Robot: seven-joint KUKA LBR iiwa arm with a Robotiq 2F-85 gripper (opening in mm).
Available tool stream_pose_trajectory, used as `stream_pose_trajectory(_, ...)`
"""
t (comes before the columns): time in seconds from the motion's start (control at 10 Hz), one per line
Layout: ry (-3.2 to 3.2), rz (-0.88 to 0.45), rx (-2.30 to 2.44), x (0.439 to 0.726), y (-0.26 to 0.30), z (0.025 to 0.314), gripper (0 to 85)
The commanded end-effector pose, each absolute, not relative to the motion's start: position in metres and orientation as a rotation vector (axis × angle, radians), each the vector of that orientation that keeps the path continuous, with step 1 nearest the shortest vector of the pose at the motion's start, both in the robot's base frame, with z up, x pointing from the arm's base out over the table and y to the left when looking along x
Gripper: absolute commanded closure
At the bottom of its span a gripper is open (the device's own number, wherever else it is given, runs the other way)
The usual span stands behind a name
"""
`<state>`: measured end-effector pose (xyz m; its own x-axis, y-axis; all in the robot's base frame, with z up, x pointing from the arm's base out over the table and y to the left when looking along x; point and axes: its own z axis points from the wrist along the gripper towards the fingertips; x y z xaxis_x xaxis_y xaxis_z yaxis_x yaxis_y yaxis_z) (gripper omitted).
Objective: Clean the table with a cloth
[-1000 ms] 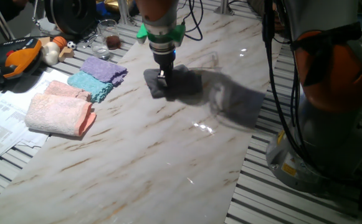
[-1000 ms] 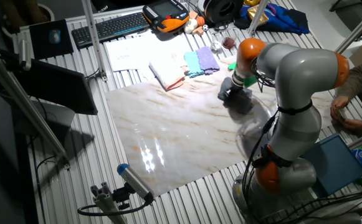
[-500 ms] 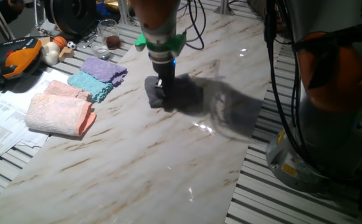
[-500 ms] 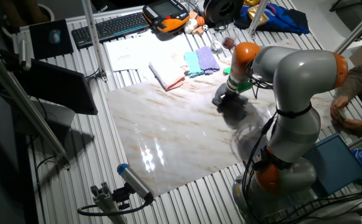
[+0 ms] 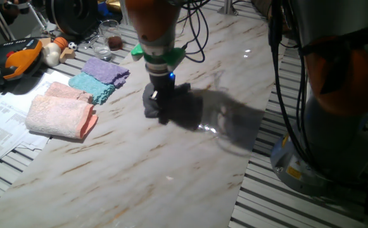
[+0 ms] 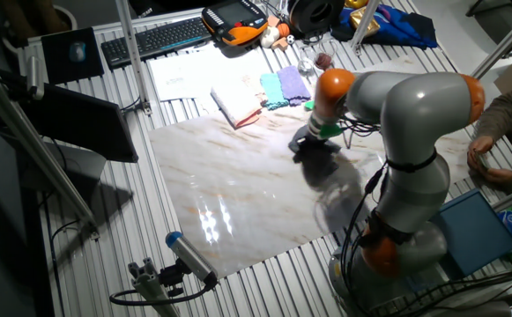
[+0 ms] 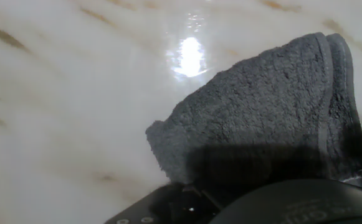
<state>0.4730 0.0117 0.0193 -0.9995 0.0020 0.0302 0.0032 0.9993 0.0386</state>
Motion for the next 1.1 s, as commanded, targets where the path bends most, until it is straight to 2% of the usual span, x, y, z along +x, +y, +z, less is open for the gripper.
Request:
stream_pose_trajectory(0.0,-3.105,-0.056,-0.039,0.475,0.039,0.024,85.0)
stream_pose_trajectory(0.8,-3.047,-0.032,-0.243,0.476,0.096,0.055,85.0)
stream_pose_trajectory(0.9,-3.052,-0.019,-0.31,0.476,0.097,0.056,68.0)
stream_pose_trajectory(1.0,-3.067,-0.004,-0.358,0.476,0.097,0.058,34.0)
